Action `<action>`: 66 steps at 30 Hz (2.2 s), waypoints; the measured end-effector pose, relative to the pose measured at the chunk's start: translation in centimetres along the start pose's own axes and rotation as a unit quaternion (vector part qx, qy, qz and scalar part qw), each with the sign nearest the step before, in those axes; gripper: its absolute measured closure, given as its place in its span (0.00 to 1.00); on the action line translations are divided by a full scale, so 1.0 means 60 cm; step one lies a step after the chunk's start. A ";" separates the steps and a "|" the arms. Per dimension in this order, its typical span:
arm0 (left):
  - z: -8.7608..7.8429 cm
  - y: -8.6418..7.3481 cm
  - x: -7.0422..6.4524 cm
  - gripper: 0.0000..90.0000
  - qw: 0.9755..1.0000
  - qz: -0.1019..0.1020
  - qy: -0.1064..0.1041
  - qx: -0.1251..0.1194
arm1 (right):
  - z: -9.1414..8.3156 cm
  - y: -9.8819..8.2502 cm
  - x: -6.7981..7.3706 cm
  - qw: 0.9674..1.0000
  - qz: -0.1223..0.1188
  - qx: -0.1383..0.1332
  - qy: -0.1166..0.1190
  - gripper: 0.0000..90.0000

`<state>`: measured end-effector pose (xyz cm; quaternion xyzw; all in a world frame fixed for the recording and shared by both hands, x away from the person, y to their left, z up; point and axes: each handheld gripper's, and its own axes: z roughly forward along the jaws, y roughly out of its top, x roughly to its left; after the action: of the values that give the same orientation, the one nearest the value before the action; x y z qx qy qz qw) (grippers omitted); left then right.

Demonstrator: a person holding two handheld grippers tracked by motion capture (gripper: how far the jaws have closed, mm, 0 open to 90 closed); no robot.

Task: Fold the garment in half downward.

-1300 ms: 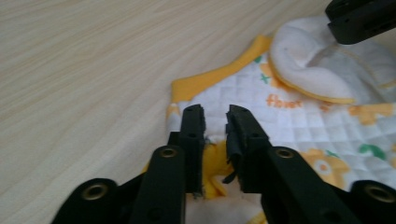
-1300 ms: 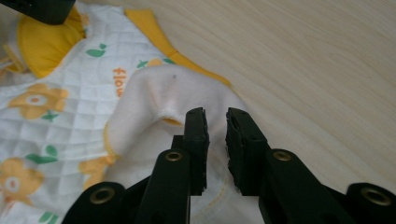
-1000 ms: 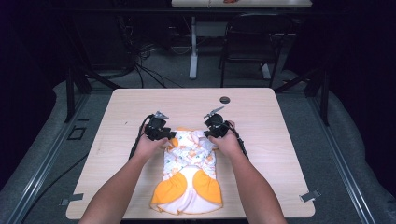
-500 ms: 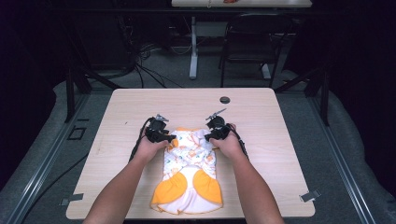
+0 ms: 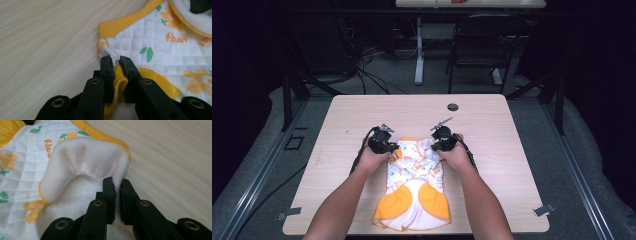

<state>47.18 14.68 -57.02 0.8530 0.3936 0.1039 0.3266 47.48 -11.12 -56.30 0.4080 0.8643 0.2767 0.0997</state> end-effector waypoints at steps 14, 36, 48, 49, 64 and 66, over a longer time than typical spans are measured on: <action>-0.017 0.011 -0.004 0.93 1.000 -0.004 0.005 0.008 | -0.017 0.002 0.007 1.000 -0.017 -0.007 -0.004 0.96; -0.090 0.043 -0.002 0.93 0.998 0.011 0.022 -0.051 | -0.098 0.041 0.022 0.996 -0.072 -0.051 -0.025 0.96; -0.123 0.066 -0.010 0.93 0.996 0.026 0.028 -0.075 | -0.126 0.047 0.025 0.994 -0.080 -0.068 -0.034 0.96; -0.128 0.069 -0.009 0.93 0.996 0.029 0.030 -0.075 | -0.131 0.051 0.027 0.993 -0.084 -0.074 -0.038 0.96; -0.165 0.083 -0.011 0.93 0.992 0.045 0.032 -0.110 | -0.180 0.079 0.036 0.986 -0.114 -0.112 -0.057 0.96; -0.167 0.078 -0.015 0.93 0.992 0.049 0.025 -0.111 | -0.179 0.074 0.040 0.985 -0.121 -0.111 -0.061 0.96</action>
<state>45.07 16.53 -46.29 0.8267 0.3457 0.1841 0.4039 44.52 -11.30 -44.80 0.3034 0.8635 0.3310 0.2297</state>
